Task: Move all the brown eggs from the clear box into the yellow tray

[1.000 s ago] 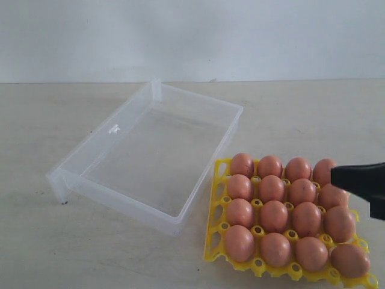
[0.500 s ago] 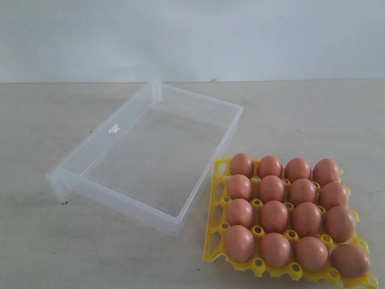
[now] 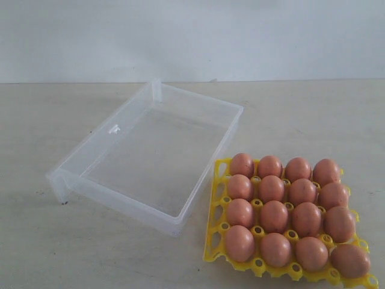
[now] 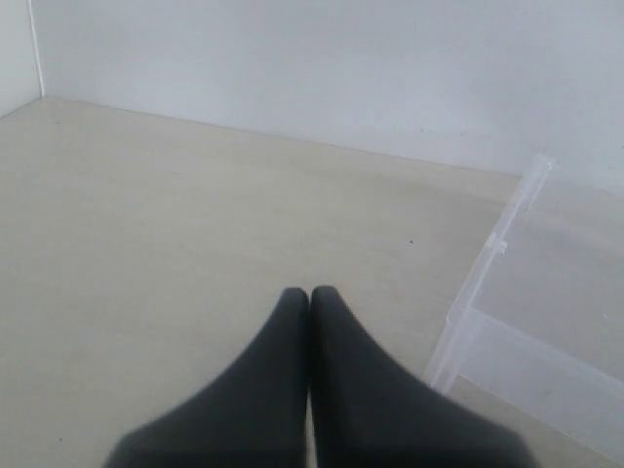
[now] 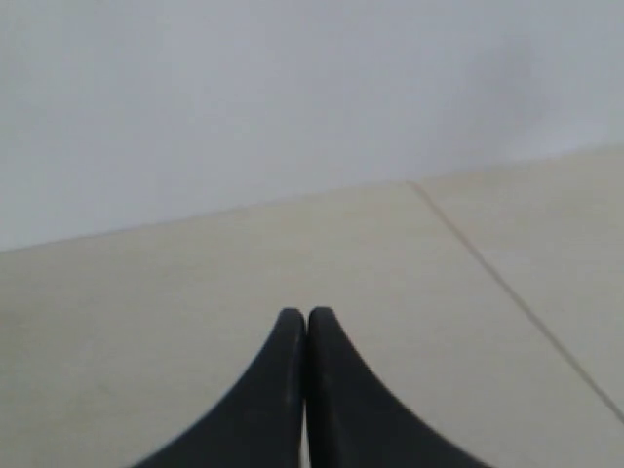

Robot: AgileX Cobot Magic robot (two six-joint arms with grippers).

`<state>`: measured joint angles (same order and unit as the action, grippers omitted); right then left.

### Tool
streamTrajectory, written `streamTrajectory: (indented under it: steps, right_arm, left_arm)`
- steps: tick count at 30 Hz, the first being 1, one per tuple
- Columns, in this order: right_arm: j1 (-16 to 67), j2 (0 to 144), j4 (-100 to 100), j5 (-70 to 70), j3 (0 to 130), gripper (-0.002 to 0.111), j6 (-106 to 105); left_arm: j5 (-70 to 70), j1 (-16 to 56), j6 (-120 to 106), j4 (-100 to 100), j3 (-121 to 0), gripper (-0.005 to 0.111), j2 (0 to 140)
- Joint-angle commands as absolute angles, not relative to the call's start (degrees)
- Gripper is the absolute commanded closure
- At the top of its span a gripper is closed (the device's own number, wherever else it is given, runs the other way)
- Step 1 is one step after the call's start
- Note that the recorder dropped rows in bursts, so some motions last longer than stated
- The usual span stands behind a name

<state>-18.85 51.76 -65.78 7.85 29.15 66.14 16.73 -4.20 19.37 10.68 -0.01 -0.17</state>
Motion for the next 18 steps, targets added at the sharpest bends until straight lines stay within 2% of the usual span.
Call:
streamTrajectory:
  steps: [1, 5, 10, 14, 18]
  right_arm:
    - [-16.5, 54.6, -66.7, 21.2, 29.4, 0.109, 63.3]
    - [-6.6, 54.4, -66.7, 8.5, 29.4, 0.109, 61.1]
    - [6.9, 49.9, -66.8, -0.8, 29.4, 0.109, 53.6]
    - [23.0, 40.8, -66.8, -14.8, 29.4, 0.109, 50.8]
    - [29.1, 36.6, -61.8, -32.5, 29.4, 0.109, 52.3]
  left_arm:
    - [16.8, -3.9, 19.8, 10.3, 0.0, 0.111, 0.0]
    - [16.8, -3.9, 19.8, 10.3, 0.0, 0.111, 0.0]
    - [16.8, -3.9, 19.8, 10.3, 0.0, 0.111, 0.0]
    - [16.8, -3.9, 19.8, 10.3, 0.0, 0.111, 0.0]
    - [16.8, -3.9, 19.8, 10.3, 0.0, 0.111, 0.0]
